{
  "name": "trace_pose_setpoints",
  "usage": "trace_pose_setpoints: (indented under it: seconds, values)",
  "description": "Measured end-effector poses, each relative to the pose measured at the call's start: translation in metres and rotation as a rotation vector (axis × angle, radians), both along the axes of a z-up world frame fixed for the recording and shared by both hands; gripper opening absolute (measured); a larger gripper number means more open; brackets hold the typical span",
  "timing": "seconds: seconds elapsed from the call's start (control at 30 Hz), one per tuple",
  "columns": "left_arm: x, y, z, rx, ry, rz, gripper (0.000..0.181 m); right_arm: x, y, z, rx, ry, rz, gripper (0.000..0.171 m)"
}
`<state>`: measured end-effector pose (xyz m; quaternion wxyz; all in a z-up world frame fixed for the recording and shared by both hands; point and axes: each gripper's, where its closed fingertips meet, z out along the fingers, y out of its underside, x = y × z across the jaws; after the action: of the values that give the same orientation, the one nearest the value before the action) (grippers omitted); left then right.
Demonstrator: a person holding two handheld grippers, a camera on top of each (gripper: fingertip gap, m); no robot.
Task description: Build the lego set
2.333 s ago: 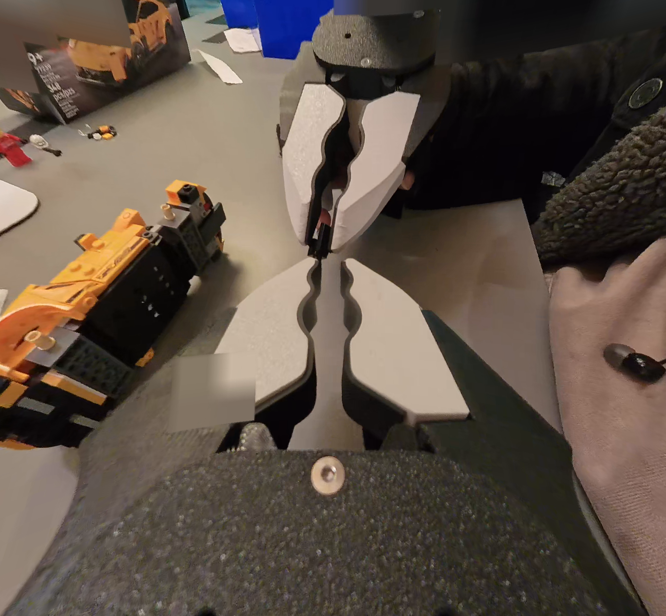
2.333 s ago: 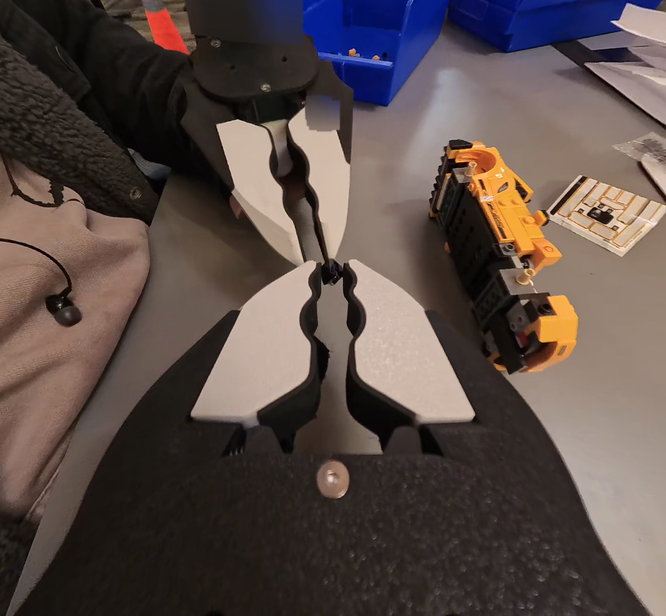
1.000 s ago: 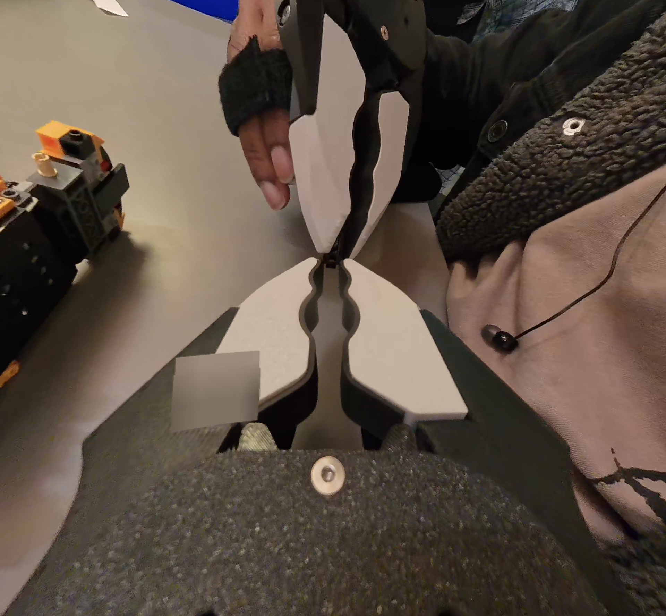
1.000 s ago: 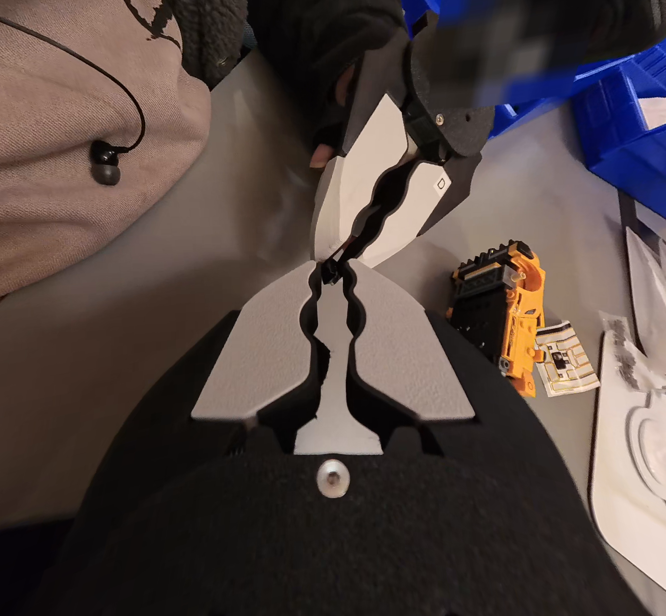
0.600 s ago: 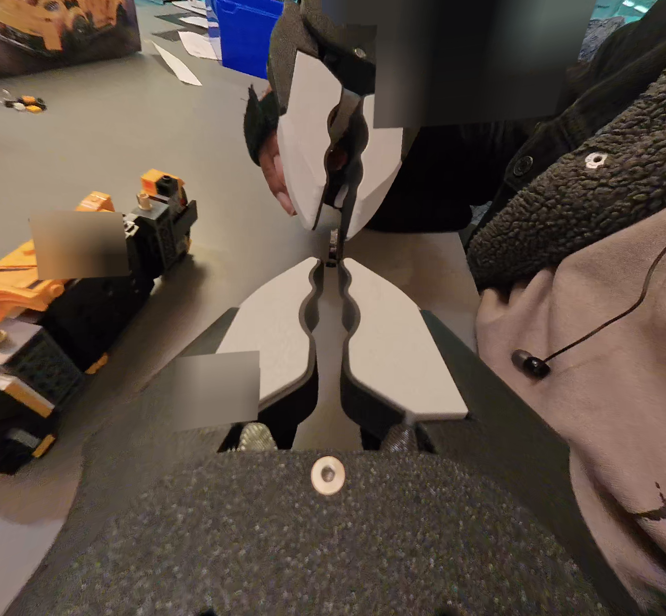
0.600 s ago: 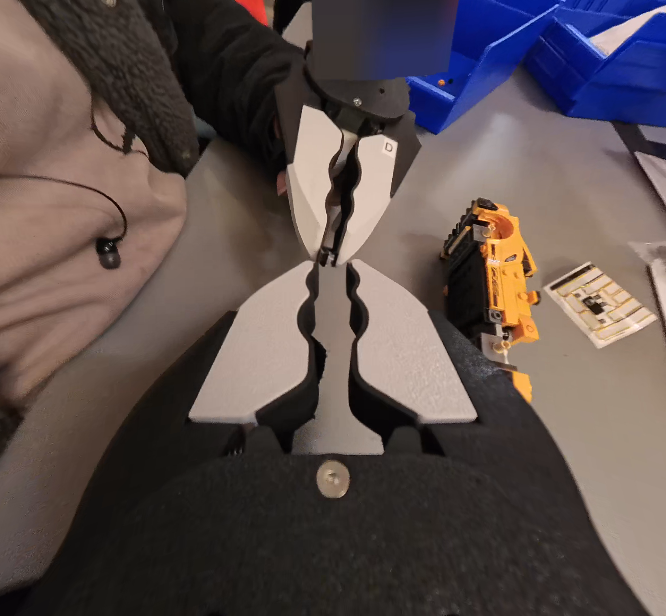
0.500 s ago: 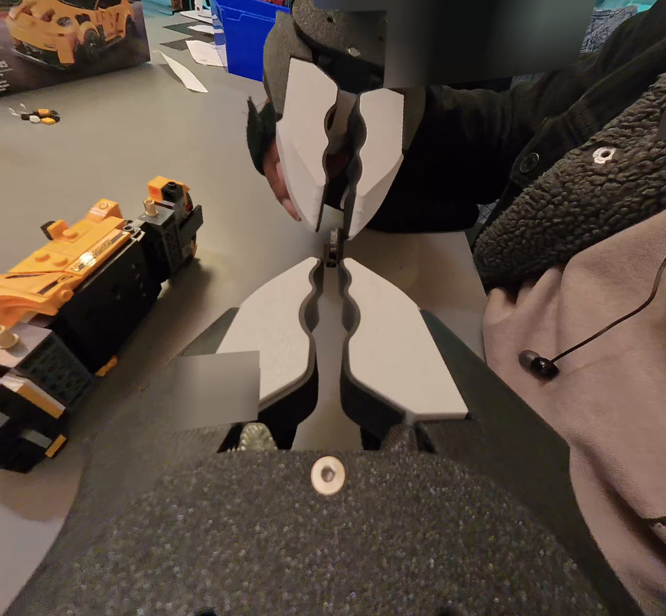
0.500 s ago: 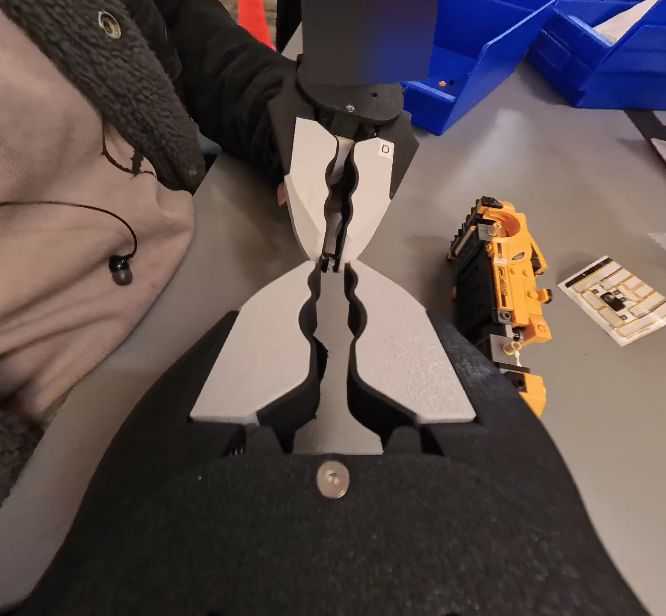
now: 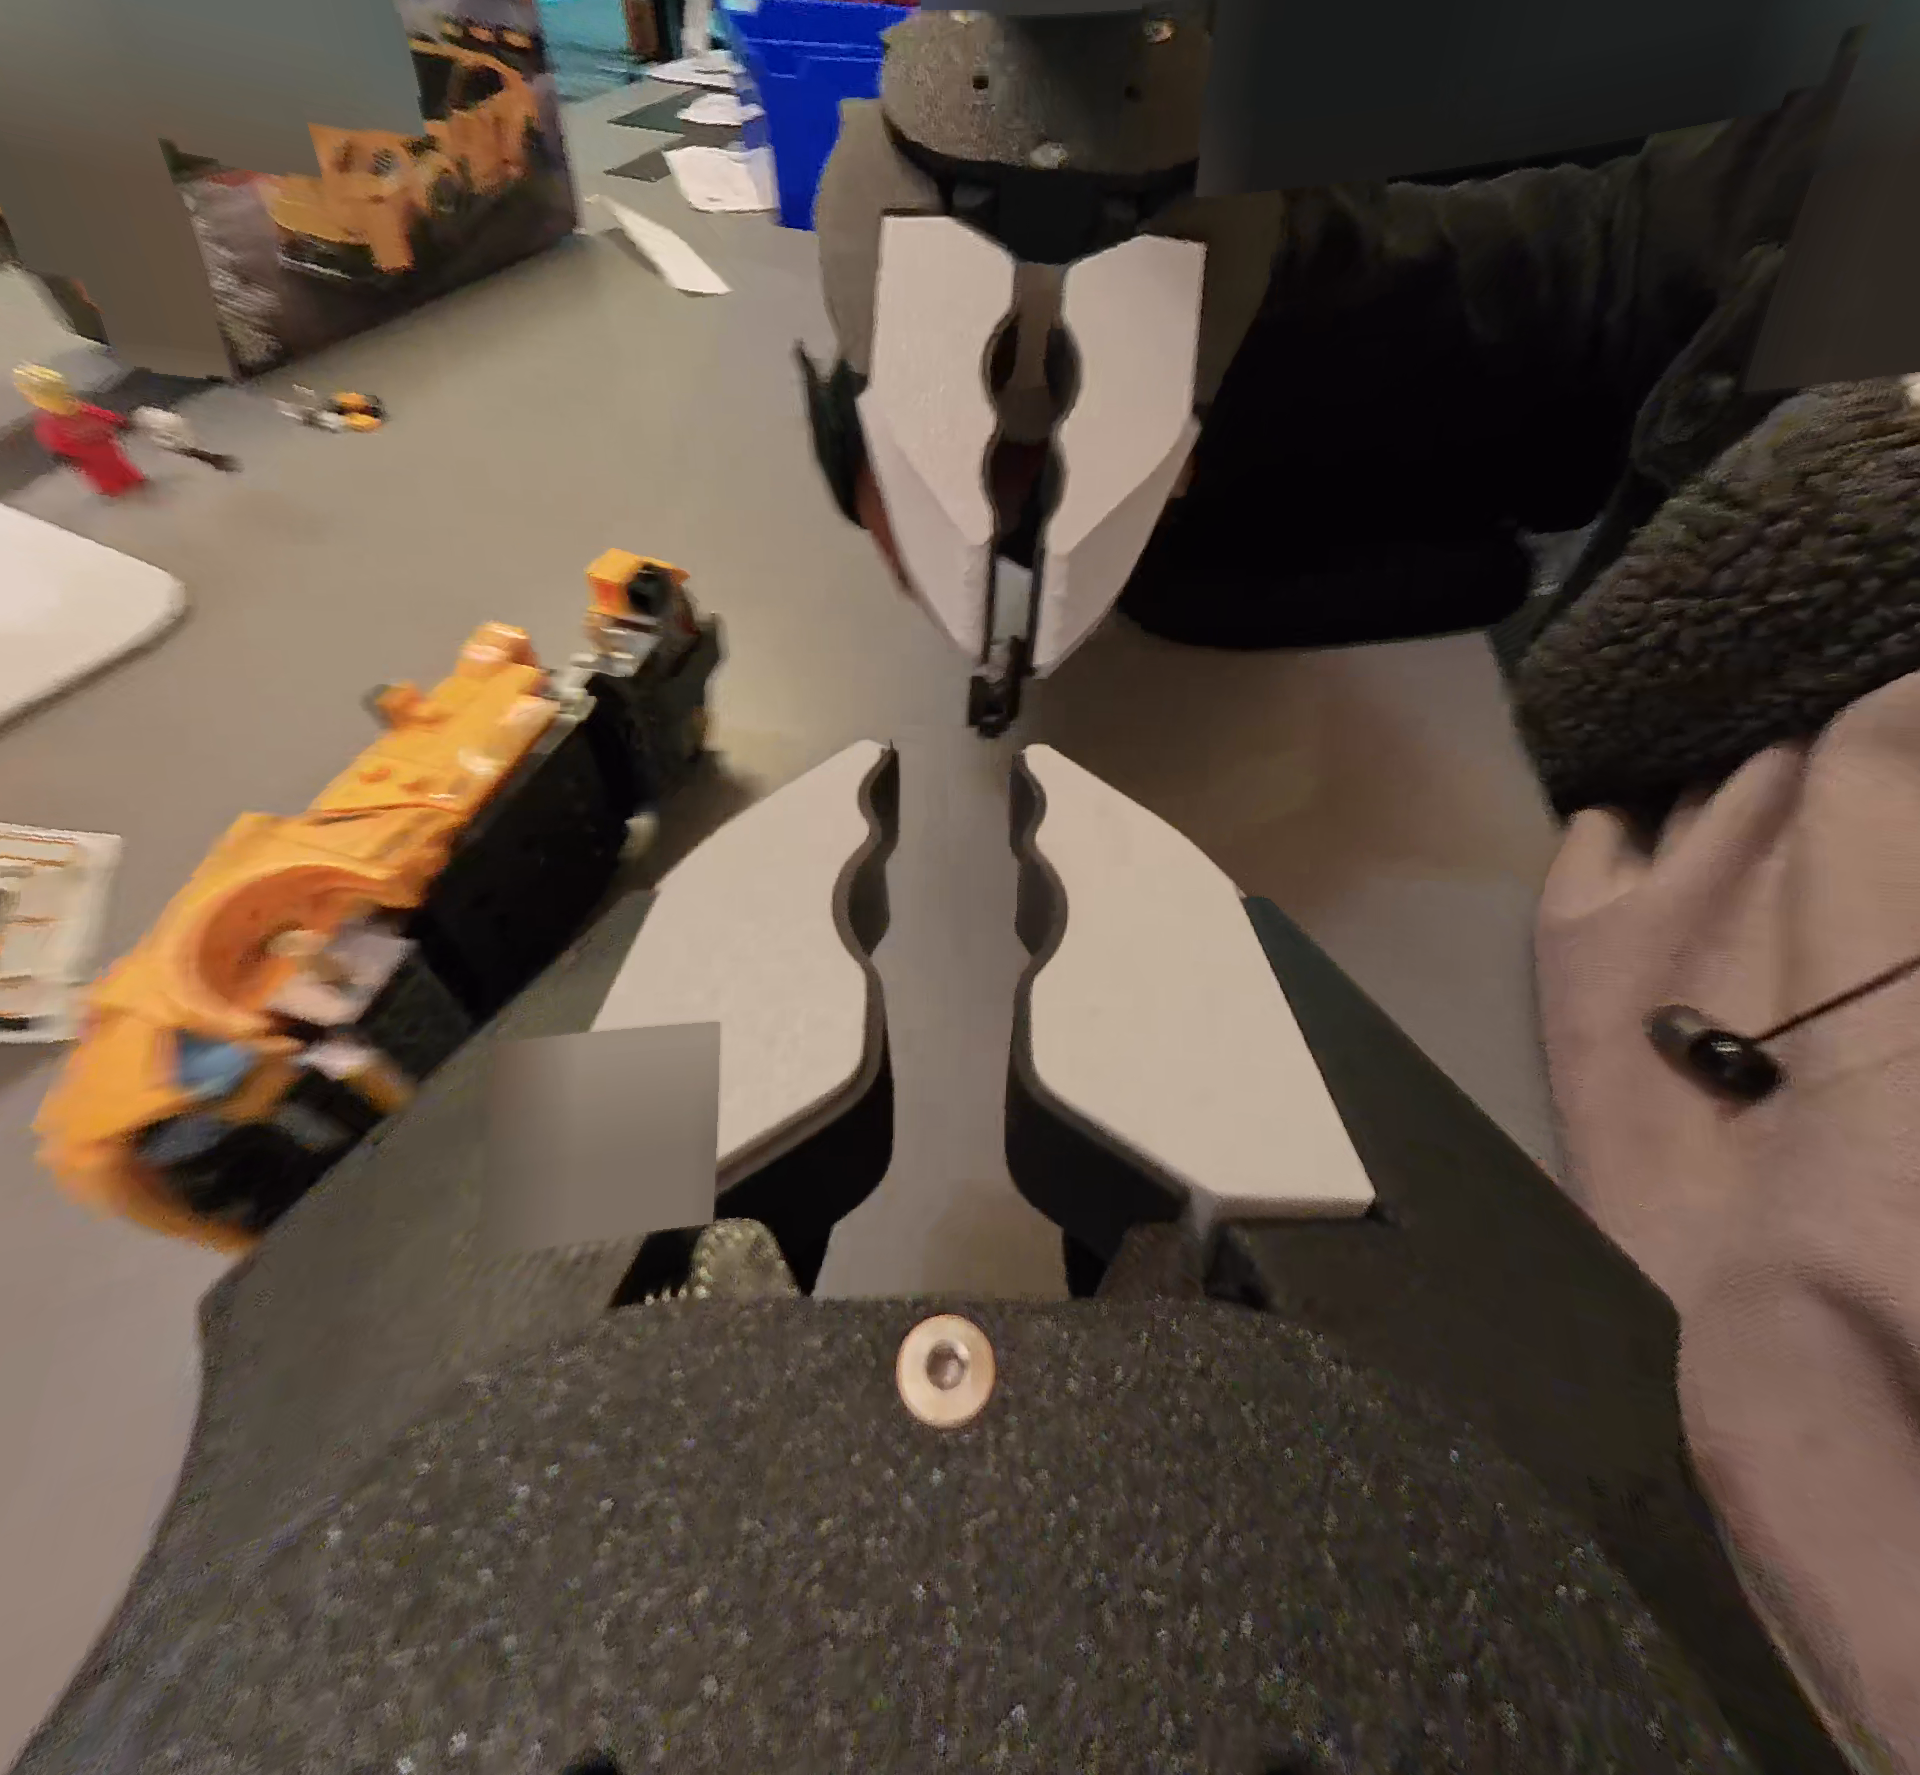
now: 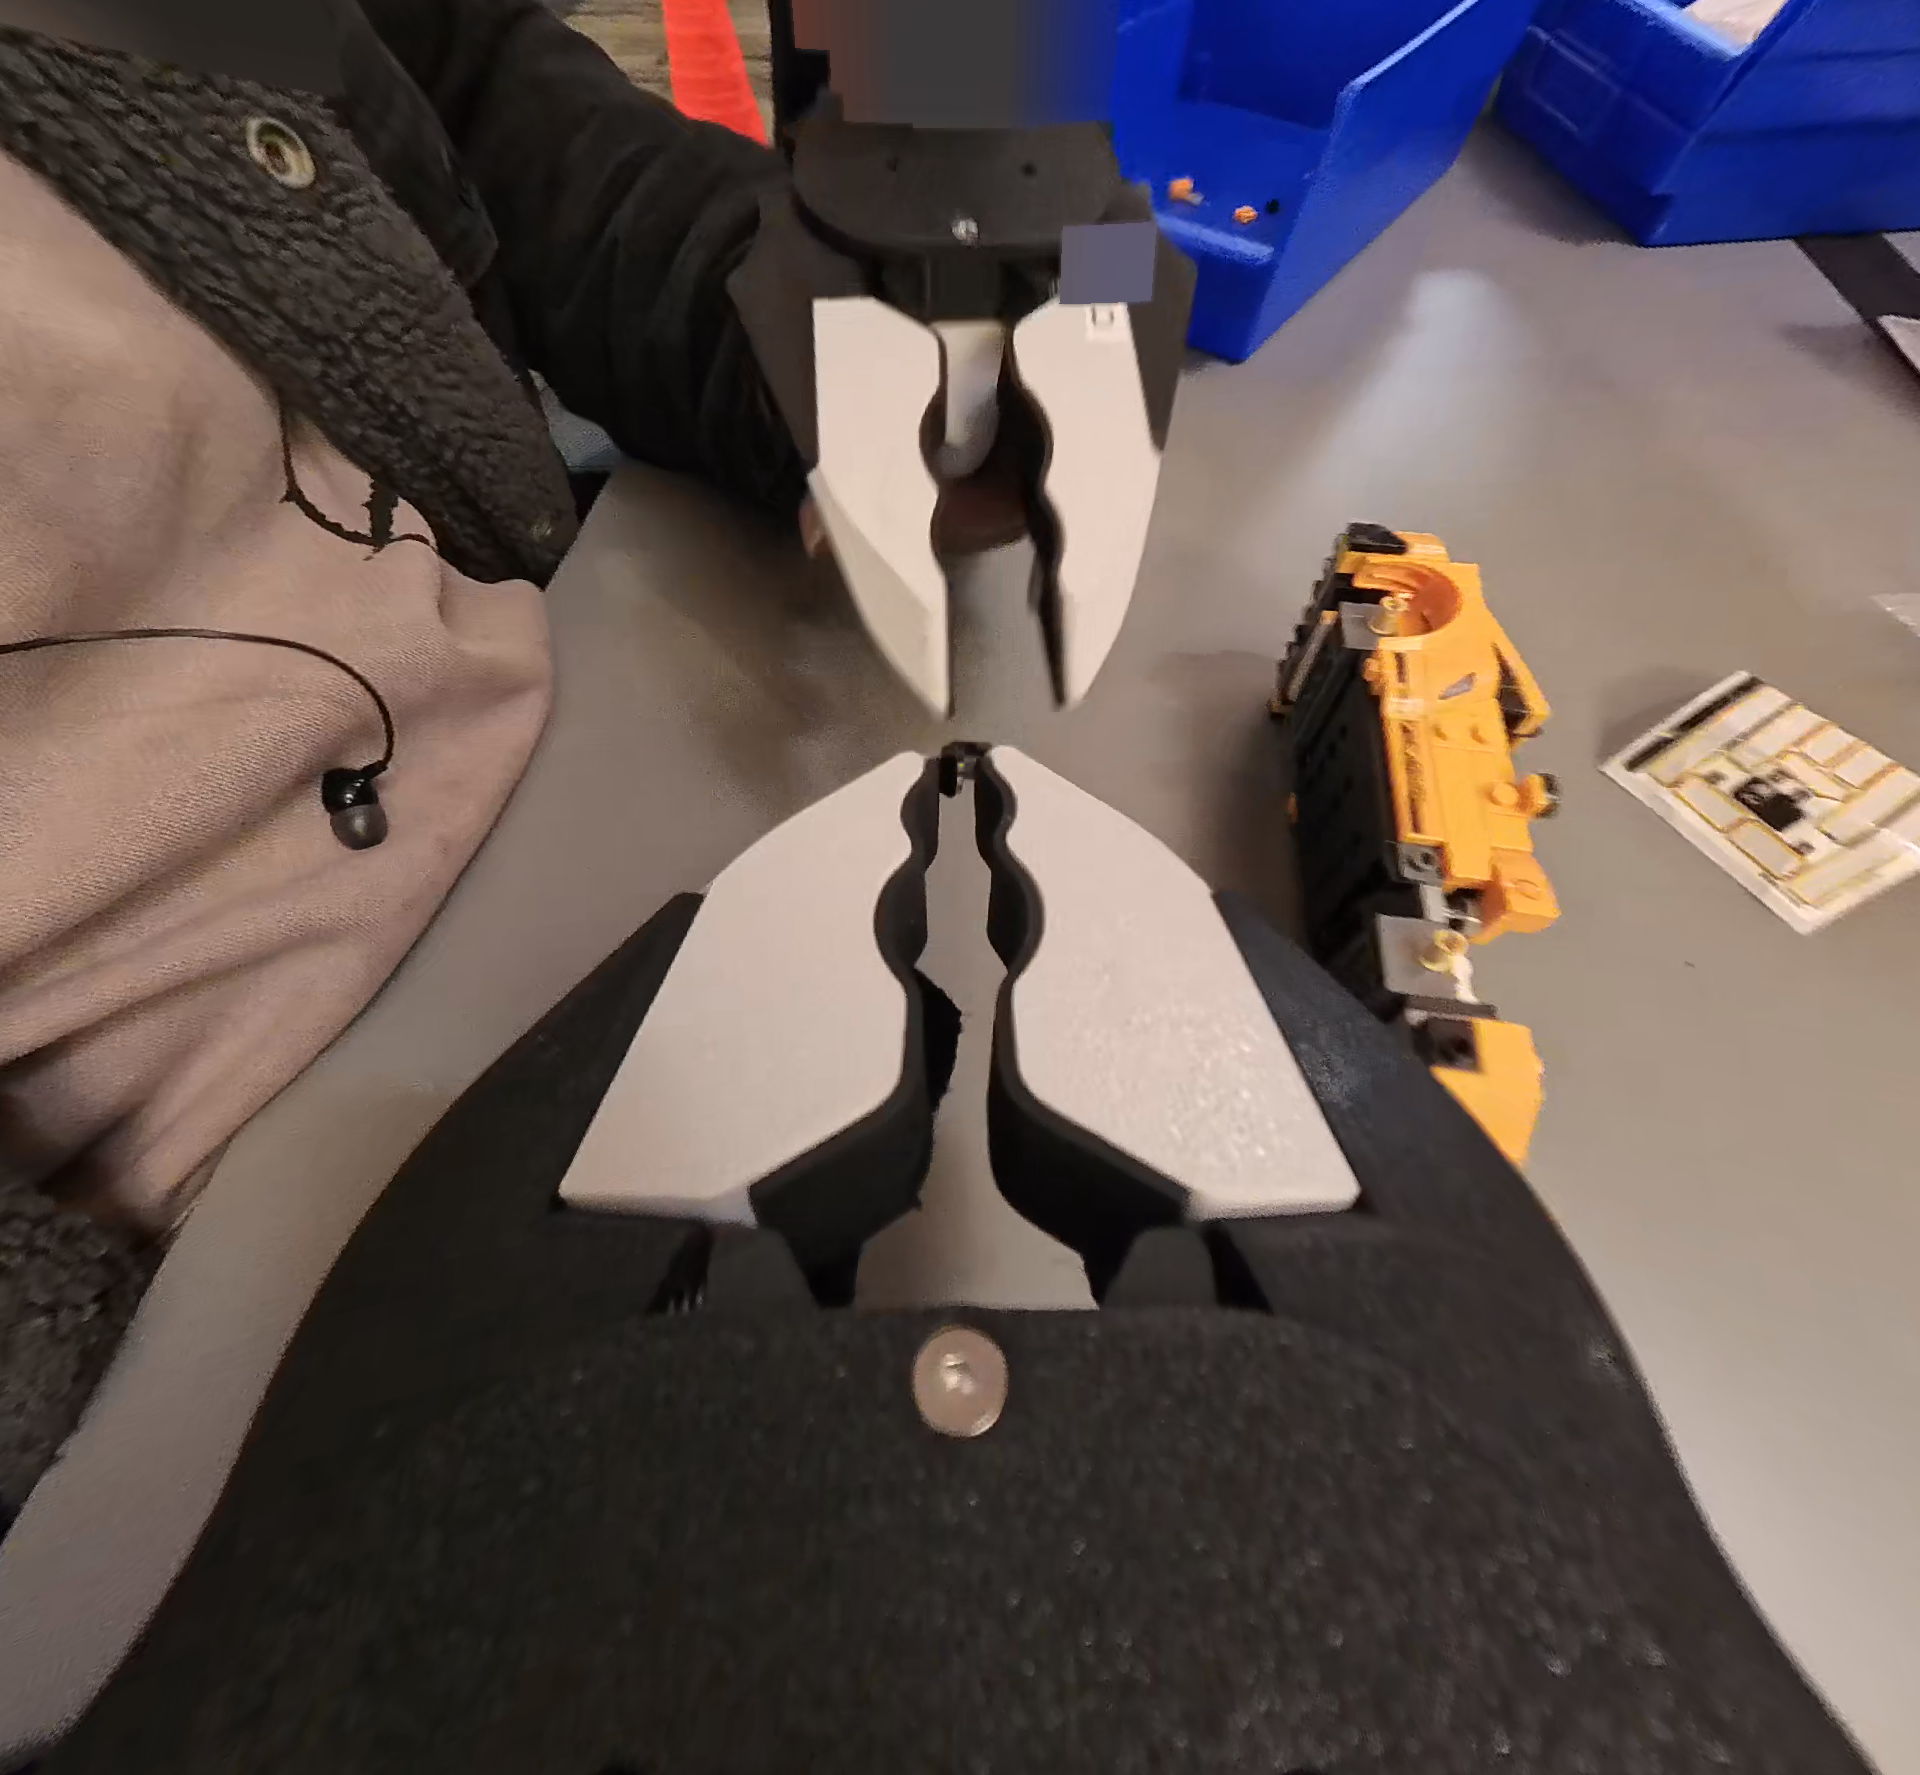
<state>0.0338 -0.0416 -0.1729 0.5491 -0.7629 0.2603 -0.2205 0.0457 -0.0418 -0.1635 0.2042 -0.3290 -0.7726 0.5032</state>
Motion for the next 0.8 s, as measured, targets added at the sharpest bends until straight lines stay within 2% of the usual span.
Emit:
trace_pose_setpoints:
  seconds: [0.1, 0.2, 0.33, 0.43, 0.53, 0.63, 0.8]
  values:
    - [-0.043, 0.014, 0.008, 0.038, 0.201, 0.124, 0.027, -0.003, 0.020, 0.005, 0.025, 0.001, -0.043, 0.006]
    - [-0.084, 0.028, 0.008, -0.012, 0.360, 0.199, 0.038, -0.009, 0.042, 0.010, 0.054, -0.016, -0.066, 0.006]
    - [-0.103, 0.039, -0.013, -0.202, 0.363, 0.123, 0.066, -0.020, 0.066, 0.014, 0.093, -0.057, -0.071, 0.006]
    - [-0.103, 0.044, -0.034, -0.287, 0.374, 0.047, 0.076, -0.028, 0.077, 0.016, 0.092, -0.078, -0.071, 0.006]
    - [-0.095, 0.047, -0.044, -0.311, 0.368, -0.016, 0.070, -0.033, 0.082, 0.014, 0.090, -0.082, -0.082, 0.006]
    - [-0.097, 0.049, -0.046, -0.249, 0.446, -0.012, 0.044, -0.033, 0.083, 0.010, 0.074, -0.080, -0.088, 0.006]
    - [-0.093, 0.048, -0.044, -0.136, 0.513, 0.011, 0.044, -0.029, 0.080, 0.003, 0.062, -0.110, -0.080, 0.006]
